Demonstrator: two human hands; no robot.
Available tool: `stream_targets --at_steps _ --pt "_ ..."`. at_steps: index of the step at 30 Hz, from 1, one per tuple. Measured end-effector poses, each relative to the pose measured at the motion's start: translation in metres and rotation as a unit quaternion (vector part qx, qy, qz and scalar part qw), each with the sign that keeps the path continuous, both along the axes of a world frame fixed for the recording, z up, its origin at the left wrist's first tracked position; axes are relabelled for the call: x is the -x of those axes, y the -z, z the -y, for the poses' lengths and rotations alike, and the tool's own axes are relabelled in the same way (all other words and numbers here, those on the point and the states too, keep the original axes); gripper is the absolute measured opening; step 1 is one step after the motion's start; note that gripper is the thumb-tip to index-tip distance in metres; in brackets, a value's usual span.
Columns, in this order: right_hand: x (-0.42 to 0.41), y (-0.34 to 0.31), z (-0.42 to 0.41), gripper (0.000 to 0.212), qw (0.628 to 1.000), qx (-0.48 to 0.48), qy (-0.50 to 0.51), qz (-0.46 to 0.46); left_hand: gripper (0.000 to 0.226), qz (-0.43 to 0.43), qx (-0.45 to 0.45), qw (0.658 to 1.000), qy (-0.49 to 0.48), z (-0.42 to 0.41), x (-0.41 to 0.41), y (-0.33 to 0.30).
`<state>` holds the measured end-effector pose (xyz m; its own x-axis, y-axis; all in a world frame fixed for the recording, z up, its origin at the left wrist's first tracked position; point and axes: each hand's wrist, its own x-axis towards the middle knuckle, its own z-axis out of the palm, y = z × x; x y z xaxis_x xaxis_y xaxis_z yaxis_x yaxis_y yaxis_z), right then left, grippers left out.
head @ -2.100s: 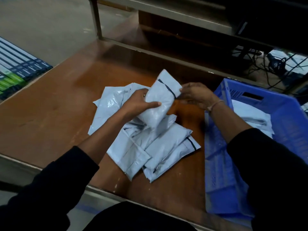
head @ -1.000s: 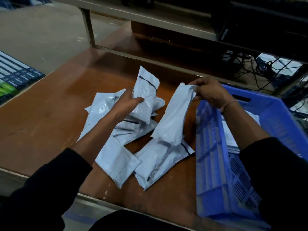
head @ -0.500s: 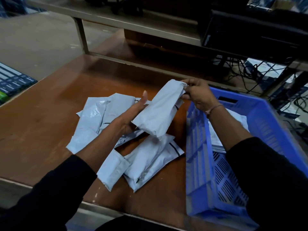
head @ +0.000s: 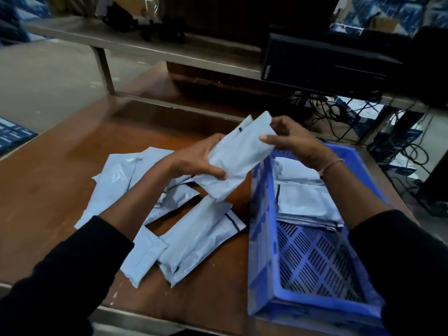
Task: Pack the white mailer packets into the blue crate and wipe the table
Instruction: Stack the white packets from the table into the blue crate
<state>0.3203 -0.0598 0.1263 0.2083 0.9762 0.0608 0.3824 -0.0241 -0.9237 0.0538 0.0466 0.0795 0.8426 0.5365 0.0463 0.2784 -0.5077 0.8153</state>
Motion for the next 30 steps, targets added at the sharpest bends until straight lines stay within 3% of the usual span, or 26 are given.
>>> stream_targets --at_steps 2,5,10,16,20,26,27,29,30 --pt "-0.014 -0.005 0.014 0.073 0.999 0.004 -0.052 0.007 0.087 0.007 -0.05 0.998 0.045 0.004 -0.014 -0.019" --pt "-0.034 -0.012 0.036 0.065 0.996 0.004 -0.094 0.001 0.091 -0.011 -0.083 0.991 0.101 0.008 -0.04 -0.041" --pt "-0.069 -0.015 0.076 0.045 0.998 -0.039 -0.027 -0.047 0.091 -0.03 -0.092 0.988 0.12 0.018 -0.092 -0.06" --pt "-0.121 0.006 0.118 0.042 0.983 -0.055 0.108 -0.135 0.076 0.024 0.023 0.999 -0.03 0.039 -0.159 -0.053" --pt "-0.139 0.032 0.134 0.029 0.973 0.018 0.184 -0.138 0.071 0.002 0.08 0.99 -0.119 0.052 -0.2 -0.032" --pt "-0.158 0.092 0.115 0.063 0.945 0.2 0.245 -0.08 0.056 -0.239 -0.041 0.967 -0.078 0.071 -0.241 -0.003" --pt "-0.159 0.101 0.111 0.079 0.945 0.205 0.246 -0.068 0.051 -0.268 -0.055 0.96 -0.067 0.074 -0.246 0.0" --pt "-0.163 0.115 0.101 0.135 0.94 0.218 0.26 -0.044 0.044 -0.308 -0.085 0.946 -0.054 0.078 -0.253 0.005" --pt "-0.158 0.114 0.1 0.143 0.936 0.231 0.264 -0.024 0.043 -0.326 -0.105 0.938 -0.054 0.08 -0.256 0.007"
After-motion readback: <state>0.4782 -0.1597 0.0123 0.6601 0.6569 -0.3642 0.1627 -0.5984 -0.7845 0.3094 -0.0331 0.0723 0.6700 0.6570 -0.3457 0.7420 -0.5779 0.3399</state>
